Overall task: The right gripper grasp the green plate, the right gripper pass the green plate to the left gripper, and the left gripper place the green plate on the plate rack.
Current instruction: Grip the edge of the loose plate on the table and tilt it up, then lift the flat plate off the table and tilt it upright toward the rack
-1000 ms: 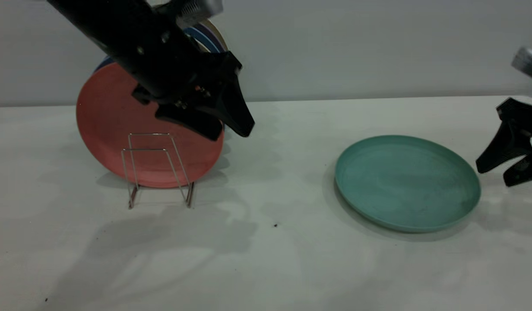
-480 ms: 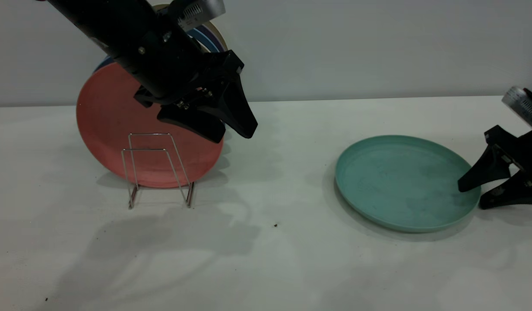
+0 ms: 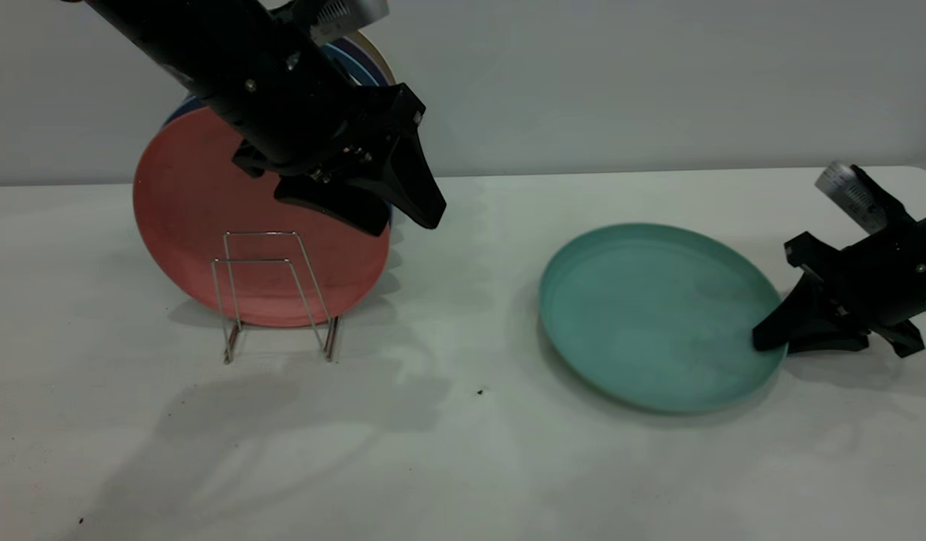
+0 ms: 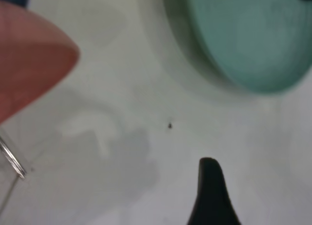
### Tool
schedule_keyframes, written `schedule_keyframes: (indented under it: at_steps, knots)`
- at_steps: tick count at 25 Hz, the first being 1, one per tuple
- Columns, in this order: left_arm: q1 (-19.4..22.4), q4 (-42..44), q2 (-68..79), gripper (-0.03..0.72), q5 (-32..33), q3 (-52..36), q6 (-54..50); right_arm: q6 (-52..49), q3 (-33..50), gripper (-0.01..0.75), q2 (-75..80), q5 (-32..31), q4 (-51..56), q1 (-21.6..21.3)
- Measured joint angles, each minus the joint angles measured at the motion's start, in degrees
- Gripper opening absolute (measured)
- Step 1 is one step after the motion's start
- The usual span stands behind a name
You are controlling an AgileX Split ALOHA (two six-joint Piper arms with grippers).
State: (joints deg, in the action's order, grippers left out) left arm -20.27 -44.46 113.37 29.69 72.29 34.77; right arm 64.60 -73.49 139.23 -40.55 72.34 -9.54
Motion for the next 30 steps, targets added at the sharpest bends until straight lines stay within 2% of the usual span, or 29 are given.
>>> schedule_keyframes:
  at_steps: [6,16,19,25,29,30]
  knots:
    - [0.0,-3.86,1.32,0.537,-1.81,0.0,0.02,12.21,0.0,0.018,-1.31,-7.2,6.08,1.61]
    - [0.0,-13.34,4.61,0.528,-2.64,0.0,6.3,14.36,0.0,0.018,-5.45,-11.93,6.63,7.83]
    - [0.0,-13.76,4.62,0.467,-2.7,0.0,7.39,14.36,0.0,0.018,-5.86,-14.14,7.45,8.46]
    - [0.0,-13.9,4.62,0.241,-2.87,0.0,7.54,14.36,0.0,0.018,-5.86,-16.24,7.91,11.66]
    - [0.06,-13.66,4.62,0.137,-2.66,0.0,7.54,14.85,0.06,0.023,-5.86,-15.05,7.75,13.17]
    - [0.06,-13.66,4.62,0.134,-2.64,0.06,7.54,14.85,0.1,0.03,-5.86,-14.93,7.92,13.22]
